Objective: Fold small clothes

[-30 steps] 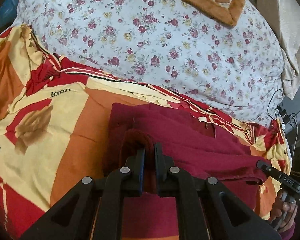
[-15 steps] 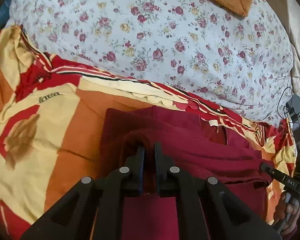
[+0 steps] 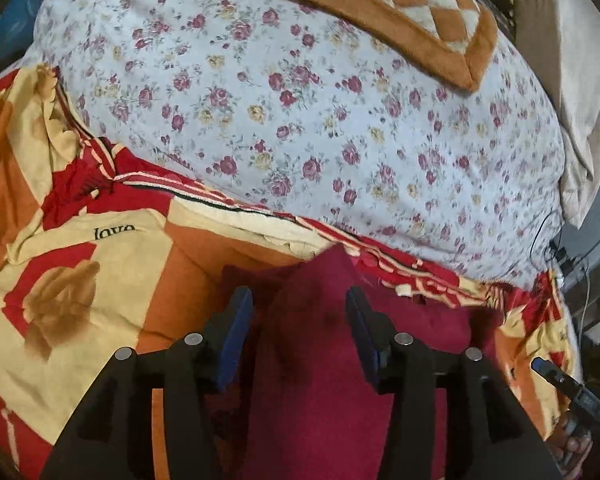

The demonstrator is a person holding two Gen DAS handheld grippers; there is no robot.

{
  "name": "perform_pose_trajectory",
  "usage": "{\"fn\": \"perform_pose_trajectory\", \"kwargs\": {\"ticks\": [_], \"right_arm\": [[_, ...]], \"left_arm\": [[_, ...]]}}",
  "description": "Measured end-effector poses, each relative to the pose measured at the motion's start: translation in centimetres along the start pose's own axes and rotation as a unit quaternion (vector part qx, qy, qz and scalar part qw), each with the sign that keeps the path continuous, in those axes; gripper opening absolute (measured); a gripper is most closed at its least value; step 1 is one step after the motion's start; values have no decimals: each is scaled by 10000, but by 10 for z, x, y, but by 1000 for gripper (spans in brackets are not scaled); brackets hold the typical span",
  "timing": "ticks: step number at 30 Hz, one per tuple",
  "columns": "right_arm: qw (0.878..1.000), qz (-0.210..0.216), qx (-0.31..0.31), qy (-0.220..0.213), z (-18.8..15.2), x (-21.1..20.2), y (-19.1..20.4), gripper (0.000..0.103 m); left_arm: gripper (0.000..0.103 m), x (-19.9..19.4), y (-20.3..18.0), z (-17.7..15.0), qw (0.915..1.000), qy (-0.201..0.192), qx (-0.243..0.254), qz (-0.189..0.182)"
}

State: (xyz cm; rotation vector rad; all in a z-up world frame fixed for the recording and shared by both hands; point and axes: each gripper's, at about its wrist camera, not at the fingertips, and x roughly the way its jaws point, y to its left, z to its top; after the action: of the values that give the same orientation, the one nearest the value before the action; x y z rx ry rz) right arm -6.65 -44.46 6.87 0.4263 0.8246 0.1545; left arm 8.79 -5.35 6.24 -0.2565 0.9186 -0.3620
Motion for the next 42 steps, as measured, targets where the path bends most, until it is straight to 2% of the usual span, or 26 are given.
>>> {"fn": "perform_pose_trajectory", "kwargs": {"ticks": [3, 6, 7, 9, 10, 12, 15, 17, 20, 22, 23, 26, 28, 30, 32, 36, 42], "right_arm": [[9985, -197, -280, 416, -4, 29, 14, 49], [9930, -572, -641, 805, -5, 71, 22, 48], [9899, -818, -702, 916, -3, 86, 19, 48], [9855, -1241, -695, 922, 1, 102, 9, 47], [9851, -1410, -582, 798, 6, 106, -2, 40], [9878, -1465, -71, 521, 17, 109, -30, 31], [9894, -1189, 572, 613, 20, 121, -62, 26], [9905, -1187, 436, 542, 20, 113, -57, 26], [9905, -1295, 148, 428, 17, 96, -43, 34], [9925, -1196, 55, 257, 13, 79, -32, 46], [9929, -1169, 20, 199, 13, 75, -29, 47], [9907, -1350, -44, 179, 10, 73, -26, 48], [9871, -1563, -11, 356, 7, 87, -36, 48], [9833, -1723, 90, 574, 3, 103, -50, 48], [9844, -1625, 251, 634, 0, 113, -59, 48], [9863, -1564, 263, 444, 1, 93, -46, 49], [9881, -1480, -27, 420, -13, 64, -18, 58]], "left_arm": [[38, 20, -6, -7, 9996, 259, 55, 83], [38, 45, -12, -21, 9980, 563, 175, 245], [38, 52, -12, -25, 9972, 642, 206, 332], [38, 66, -9, -31, 9956, 696, 256, 579], [38, 69, -7, -31, 9952, 640, 263, 687], [38, 78, 2, -31, 9950, 744, 103, 654], [39, 84, 14, -28, 9947, 873, -211, 498], [39, 78, 11, -26, 9952, 823, -168, 504], [39, 64, 8, -21, 9967, 603, -153, 517], [39, 60, 9, -15, 9974, 470, -231, 504], [39, 60, 11, -13, 9970, 451, -266, 576], [39, 72, 23, -10, 9940, 570, -414, 832], [39, 81, 31, -13, 9927, 707, -508, 831], [43, 85, 38, -16, 9924, 722, -600, 795], [45, 82, 40, -17, 9923, 723, -636, 781], [45, 66, 37, -19, 9928, 654, -541, 846], [45, 35, 26, -30, 9946, 355, -234, 947]]}}
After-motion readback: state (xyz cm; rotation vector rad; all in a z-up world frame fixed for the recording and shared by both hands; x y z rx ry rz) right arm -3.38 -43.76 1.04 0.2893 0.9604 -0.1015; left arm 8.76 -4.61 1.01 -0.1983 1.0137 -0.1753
